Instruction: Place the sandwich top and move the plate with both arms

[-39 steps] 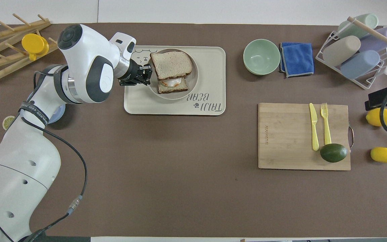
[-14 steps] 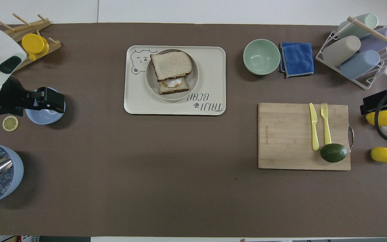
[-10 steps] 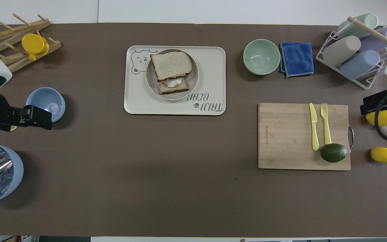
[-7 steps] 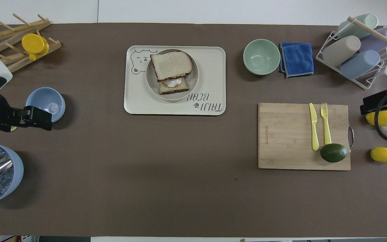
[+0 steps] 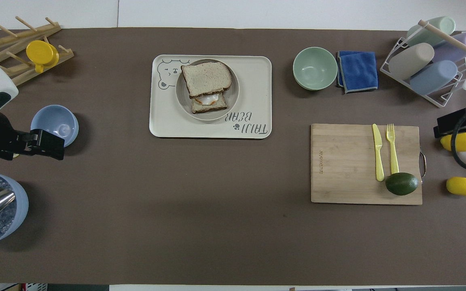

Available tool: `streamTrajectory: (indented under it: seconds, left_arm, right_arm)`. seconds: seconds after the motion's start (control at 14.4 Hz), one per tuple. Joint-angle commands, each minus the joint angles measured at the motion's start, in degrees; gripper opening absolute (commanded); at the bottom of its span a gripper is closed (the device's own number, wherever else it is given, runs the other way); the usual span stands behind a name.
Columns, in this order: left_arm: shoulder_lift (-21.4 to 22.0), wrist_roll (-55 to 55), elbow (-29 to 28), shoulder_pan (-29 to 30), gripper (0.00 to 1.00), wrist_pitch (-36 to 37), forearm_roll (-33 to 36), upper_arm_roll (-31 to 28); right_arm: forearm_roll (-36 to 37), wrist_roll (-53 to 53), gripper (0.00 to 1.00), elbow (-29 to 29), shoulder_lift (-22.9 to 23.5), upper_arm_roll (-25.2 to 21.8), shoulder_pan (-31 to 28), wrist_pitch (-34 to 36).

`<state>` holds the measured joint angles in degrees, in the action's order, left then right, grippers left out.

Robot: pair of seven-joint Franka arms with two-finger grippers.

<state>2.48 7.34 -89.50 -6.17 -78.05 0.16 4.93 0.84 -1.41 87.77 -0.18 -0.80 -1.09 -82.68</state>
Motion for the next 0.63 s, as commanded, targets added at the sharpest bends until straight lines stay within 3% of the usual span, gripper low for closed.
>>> streamTrajectory:
  seconds: [0.0, 0.56]
  left_arm:
    - [-0.46, -0.84, -0.32, 1.16, 1.00, -0.34, -1.11, 0.44]
    - [-0.20, -0.75, -0.41, 1.87, 1.00, -0.43, -2.35, 0.08]
  right_arm:
    - [-0.14, 0.88, 1.00, -0.05, -0.53, 0.71, -0.67, 0.94]
    - [-0.23, 0.88, 1.00, -0.05, -0.53, 0.80, -0.67, 1.03]
